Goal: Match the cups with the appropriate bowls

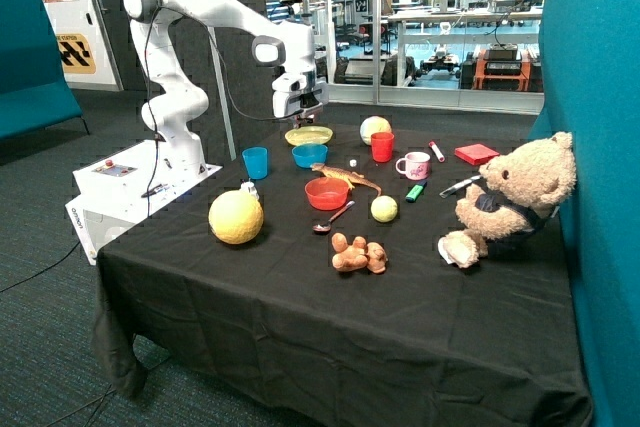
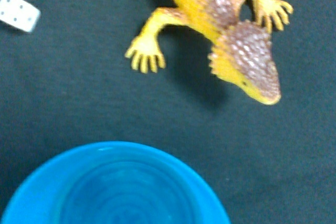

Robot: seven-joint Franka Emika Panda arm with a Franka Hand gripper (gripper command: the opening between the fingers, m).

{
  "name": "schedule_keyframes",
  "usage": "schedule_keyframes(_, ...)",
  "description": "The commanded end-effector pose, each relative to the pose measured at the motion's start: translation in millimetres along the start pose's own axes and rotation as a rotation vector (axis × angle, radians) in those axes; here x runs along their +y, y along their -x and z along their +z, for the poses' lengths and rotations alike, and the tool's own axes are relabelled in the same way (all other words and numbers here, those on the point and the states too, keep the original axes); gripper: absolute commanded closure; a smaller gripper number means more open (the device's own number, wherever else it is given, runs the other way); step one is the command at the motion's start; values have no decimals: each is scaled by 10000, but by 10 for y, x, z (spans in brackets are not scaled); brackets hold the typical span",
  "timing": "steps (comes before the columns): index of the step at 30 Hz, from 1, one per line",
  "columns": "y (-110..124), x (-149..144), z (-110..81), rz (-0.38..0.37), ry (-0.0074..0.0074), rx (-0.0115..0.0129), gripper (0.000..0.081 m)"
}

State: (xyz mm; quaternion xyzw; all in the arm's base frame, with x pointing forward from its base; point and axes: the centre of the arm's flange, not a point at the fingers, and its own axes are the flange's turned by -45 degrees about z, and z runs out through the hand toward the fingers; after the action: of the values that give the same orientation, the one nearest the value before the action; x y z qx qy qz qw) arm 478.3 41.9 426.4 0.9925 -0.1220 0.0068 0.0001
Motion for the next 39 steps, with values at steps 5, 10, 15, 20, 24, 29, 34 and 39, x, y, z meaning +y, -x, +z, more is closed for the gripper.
schedule_keyframes(5,-222,-394,-189,-162,14,-135,340)
schedule_keyframes(10,-282,-512,-207,-276,13,-135,338)
schedule_keyframes(15,-315,-648,-216,-585,11,-135,336)
schedule_keyframes(20,-344,-817,-216,-716,10,-135,334)
schedule_keyframes(24,-397,-957,-215,-971,8,-135,333)
schedule_keyframes(29,-473,-1175,-207,-1248,7,-135,334)
schedule_keyframes(34,-534,-1368,-178,-1335,6,-135,335)
schedule_keyframes(39,-604,-1497,-141,-1330,6,-135,332)
